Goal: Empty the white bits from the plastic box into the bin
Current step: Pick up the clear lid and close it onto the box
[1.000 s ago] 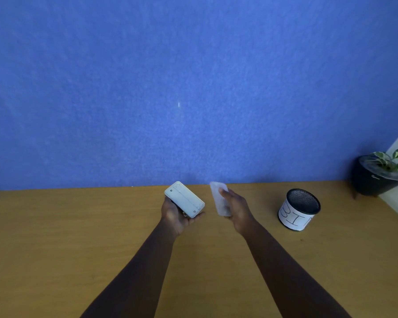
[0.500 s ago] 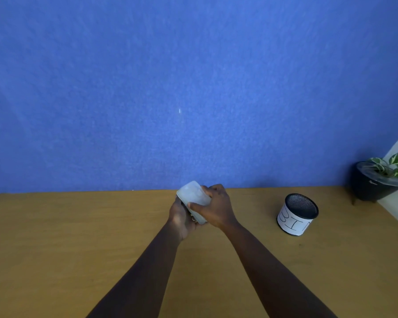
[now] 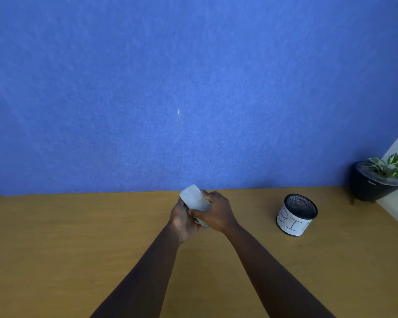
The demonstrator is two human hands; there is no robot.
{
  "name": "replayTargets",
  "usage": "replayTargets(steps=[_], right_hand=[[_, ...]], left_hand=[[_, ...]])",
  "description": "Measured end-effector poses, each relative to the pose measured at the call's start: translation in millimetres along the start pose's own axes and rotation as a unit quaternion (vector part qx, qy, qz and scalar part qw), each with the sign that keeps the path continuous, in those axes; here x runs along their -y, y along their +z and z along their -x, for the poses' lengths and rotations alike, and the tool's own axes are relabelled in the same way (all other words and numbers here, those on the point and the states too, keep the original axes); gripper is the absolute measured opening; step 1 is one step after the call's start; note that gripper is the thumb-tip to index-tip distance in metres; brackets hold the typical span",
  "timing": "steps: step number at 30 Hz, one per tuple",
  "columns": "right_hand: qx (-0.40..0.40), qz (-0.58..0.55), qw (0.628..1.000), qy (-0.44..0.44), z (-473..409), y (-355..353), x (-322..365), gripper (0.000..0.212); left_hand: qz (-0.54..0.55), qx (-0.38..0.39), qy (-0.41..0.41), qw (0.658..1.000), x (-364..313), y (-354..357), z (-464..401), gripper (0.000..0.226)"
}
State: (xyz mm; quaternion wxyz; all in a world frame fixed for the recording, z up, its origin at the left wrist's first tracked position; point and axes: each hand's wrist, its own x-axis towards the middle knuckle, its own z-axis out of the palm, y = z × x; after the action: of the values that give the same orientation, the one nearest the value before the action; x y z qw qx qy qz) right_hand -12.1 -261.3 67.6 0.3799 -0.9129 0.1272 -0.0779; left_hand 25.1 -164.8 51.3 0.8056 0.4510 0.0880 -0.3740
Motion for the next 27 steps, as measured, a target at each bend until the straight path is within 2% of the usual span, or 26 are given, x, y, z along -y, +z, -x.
replayTargets(steps=[5,8,11,13,15,19,27], right_hand=[[-0.021,0.038,0.999,-0.001,2,-4,1,0.062],[-0.050,0.040,0.998,-0.017,4,-8,2,0.063],[-0.068,0.065,0.995,-0.039,4,-12,1,0.062],[-0.081,0.078,0.993,-0.040,4,-14,0,0.060],[-0.089,0.078,0.992,-0.037,4,-15,0,0.061],[-0.092,0.080,0.992,-0.036,6,-11,0,0.062],[-0.084,0.046,0.995,-0.026,6,-4,-5,0.066]], left_hand=[[-0.024,0.018,0.006,1.000,2,1,3,0.057],[-0.046,0.021,-0.001,0.999,-2,3,3,0.068],[-0.103,-0.063,0.044,0.992,-10,5,5,0.074],[-0.143,-0.156,0.117,0.970,-14,5,7,0.061],[-0.184,-0.202,0.179,0.945,-16,4,8,0.046],[-0.198,-0.205,0.215,0.934,-13,9,9,0.023],[-0.163,-0.264,0.276,0.910,-7,14,5,0.013]])
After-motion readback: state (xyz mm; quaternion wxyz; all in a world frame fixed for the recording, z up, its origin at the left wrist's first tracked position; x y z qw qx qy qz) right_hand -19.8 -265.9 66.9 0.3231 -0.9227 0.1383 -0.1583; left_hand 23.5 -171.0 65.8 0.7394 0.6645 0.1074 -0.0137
